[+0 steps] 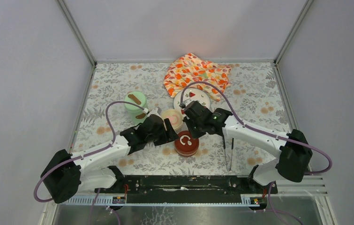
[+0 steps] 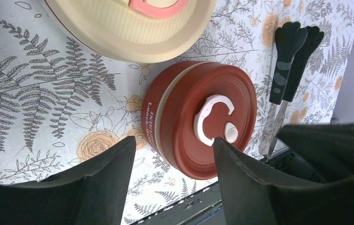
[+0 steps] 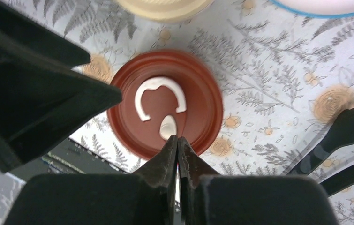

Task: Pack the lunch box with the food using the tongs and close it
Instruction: Screw the box lid onto the packing box.

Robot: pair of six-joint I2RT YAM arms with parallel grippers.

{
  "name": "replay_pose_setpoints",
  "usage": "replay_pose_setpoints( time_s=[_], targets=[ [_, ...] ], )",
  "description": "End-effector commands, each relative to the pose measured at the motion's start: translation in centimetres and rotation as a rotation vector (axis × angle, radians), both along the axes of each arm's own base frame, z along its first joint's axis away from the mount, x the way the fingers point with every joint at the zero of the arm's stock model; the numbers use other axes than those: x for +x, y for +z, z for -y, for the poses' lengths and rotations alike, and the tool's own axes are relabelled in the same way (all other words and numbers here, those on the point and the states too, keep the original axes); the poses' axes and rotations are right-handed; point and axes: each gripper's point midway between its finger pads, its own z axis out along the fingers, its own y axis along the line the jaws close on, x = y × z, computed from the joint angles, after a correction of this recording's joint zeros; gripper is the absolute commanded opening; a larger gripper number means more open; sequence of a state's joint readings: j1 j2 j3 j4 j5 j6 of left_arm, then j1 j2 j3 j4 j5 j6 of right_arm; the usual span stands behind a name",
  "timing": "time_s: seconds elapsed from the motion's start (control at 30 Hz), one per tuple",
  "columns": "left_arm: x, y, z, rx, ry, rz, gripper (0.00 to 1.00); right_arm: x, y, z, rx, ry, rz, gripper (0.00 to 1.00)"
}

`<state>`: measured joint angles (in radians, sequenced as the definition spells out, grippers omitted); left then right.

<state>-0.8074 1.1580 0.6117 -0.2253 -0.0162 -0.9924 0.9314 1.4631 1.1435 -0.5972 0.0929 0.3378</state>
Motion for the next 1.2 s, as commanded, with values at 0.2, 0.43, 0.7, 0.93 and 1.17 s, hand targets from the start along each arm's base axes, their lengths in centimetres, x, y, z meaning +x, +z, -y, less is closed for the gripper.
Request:
replay_pose_setpoints(
  time_s=[0.2,0.43,0.7,0.93,1.17],
  targets=[
    [0.8,-1.2,0.7,0.030,-0.011,-0.011,0.69,-4.4,-3.2,-0.5,-0.040,0.066,-0.129,0.09],
    [0.5,-2.9,0.8,0.046,-0.015,-0.047,0.66,-4.6,-8.4,0.9,-0.172,0.048,-0.186,0.07],
    [0.5,-2.1,0.7,0.036,-0.011,-0.030,0.66,-2.3,-2.6,-0.8,-0.072,0.053,-0.040,0.08],
    [1.1,0.1,-1.2,0.021,0.067,0.039,0.68,-1.3,1.0,-3.6,0.059,0.093,0.015,0.08],
    [1.1,0.4,-2.6,-0.027,0.103,0.035,0.69,-0.3,2.0,-6.0,0.084,0.121,0.017,0.07]
  ],
)
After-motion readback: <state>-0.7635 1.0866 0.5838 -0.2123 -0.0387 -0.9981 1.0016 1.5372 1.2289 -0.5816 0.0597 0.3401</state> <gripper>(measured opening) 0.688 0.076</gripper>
